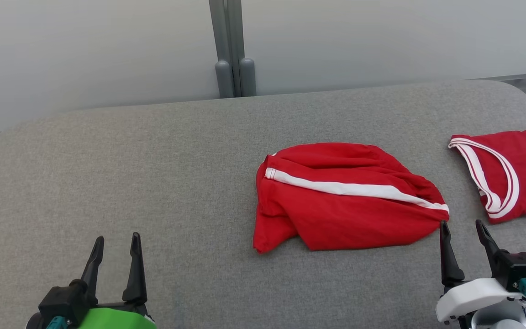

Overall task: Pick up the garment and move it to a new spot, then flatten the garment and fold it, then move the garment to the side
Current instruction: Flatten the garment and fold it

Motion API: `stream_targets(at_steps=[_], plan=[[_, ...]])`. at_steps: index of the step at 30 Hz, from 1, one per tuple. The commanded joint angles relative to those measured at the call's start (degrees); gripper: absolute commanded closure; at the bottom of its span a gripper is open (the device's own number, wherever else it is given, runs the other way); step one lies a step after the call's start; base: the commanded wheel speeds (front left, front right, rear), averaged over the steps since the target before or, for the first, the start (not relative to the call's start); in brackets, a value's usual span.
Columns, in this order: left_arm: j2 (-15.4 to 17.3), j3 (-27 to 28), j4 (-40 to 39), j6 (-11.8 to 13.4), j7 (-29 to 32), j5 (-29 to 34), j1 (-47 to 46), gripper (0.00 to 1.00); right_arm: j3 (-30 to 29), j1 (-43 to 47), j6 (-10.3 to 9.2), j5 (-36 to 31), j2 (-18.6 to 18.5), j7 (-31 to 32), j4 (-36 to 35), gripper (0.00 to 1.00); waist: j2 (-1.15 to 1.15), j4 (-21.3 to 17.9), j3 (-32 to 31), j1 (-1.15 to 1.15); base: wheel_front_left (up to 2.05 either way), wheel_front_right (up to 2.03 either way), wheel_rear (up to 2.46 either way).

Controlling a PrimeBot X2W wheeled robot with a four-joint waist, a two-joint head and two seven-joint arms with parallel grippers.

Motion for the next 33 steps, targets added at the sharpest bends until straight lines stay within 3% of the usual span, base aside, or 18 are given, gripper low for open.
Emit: stream_targets(at_steps=[1, 8, 14, 20, 25, 33], plan=[[0.0, -0.4, 0.2, -0.1, -0.1, 0.3, 0.1, 0.00, -0.5, -0.6, -0.02, 0.8, -0.2, -0.1, 1.0, 0.00, 0.00, 0.0, 0.1, 0.00, 0.00, 0.00, 0.00], [0.8, -8.7, 4.9, -0.1, -0.2, -0.2, -5.6, 0.00, -1.6, -5.6, -0.02, 3.1, -0.2, 3.1, 5.0, 0.00, 0.00, -0.7, 2.1, 0.00, 0.00, 0.00, 0.00], [1.2, -17.2, 15.4, -0.1, 0.3, -1.9, -16.4, 0.00, -2.1, -14.0, -0.02, 3.2, -0.2, 11.2, 9.5, 0.00, 0.00, -3.0, 5.4, 0.00, 0.00, 0.00, 0.00], [0.6, -21.6, 25.1, -0.1, 3.8, -4.4, -28.4, 0.00, -1.7, -23.2, -0.02, 3.8, -0.2, 15.9, 17.5, 0.00, 0.00, -5.4, 9.5, 0.00, 0.00, 0.00, 0.00], [0.1, -24.1, 30.8, 0.6, 7.0, -6.3, -35.2, 0.00, -3.3, -28.0, -0.02, 1.8, -0.1, 17.6, 24.5, 0.00, 0.00, -6.2, 11.9, 0.00, 0.00, 0.00, 0.00], [0.1, -31.2, 32.7, 2.9, 9.5, -12.9, -40.4, 0.00, -3.9, -32.6, -0.02, 1.0, -0.1, 16.0, 31.8, 0.00, 0.00, -7.3, 14.1, 0.00, 0.00, 0.00, 0.00]])
